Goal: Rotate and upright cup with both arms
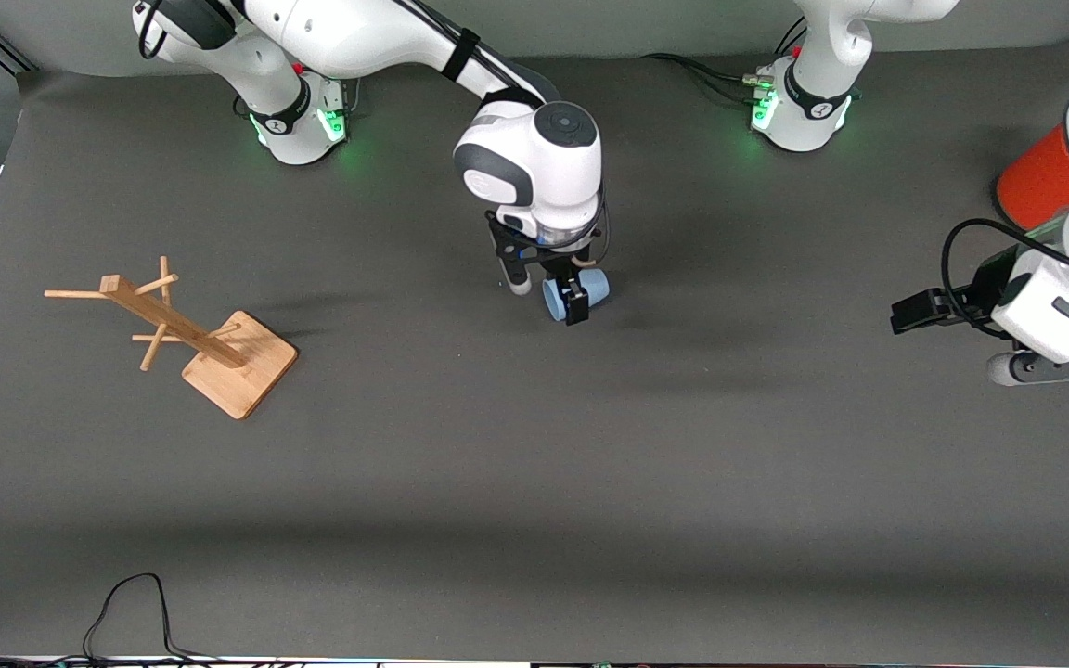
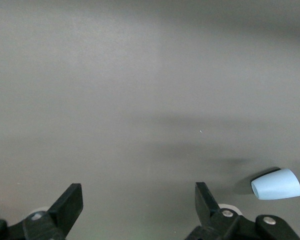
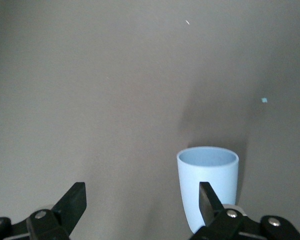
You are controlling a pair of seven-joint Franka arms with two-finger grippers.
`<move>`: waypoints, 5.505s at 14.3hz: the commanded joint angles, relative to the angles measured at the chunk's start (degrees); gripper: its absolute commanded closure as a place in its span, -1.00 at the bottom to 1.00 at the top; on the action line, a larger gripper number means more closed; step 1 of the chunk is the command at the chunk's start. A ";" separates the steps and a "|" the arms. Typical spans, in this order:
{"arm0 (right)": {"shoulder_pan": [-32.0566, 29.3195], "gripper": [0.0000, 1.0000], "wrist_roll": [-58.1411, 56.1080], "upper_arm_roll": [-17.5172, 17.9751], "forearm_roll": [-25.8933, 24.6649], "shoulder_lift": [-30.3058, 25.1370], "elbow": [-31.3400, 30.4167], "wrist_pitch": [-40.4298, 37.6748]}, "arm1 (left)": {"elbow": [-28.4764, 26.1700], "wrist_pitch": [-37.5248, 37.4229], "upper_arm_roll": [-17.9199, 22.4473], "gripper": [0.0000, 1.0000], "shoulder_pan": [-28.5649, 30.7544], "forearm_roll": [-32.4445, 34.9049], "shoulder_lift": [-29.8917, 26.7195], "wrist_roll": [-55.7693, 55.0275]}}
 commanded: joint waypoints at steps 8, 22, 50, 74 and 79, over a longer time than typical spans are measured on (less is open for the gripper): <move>-8.07 -1.00 -50.58 -11.70 23.01 -13.90 0.29 -8.00 | 0.14 5.02 0.48 -1.00 -13.76 0.11 3.06 -19.65; -26.25 -1.00 -104.66 -20.08 27.00 -32.37 -9.29 -19.42 | 26.60 3.02 0.48 -0.99 -45.59 20.33 41.04 -47.48; -33.56 -1.00 -122.97 -21.14 27.88 -40.02 -13.60 -24.80 | 23.34 -6.12 -3.83 1.00 -50.35 25.07 46.49 -18.82; -33.21 -1.00 -127.98 -21.84 24.18 -39.49 -14.30 -23.22 | -20.84 47.02 -1.46 1.00 -36.63 20.39 9.31 -56.41; -33.29 -1.00 -130.18 -22.19 24.18 -39.67 -14.31 -23.22 | -23.59 50.91 -1.63 1.00 -37.25 37.71 14.84 -77.22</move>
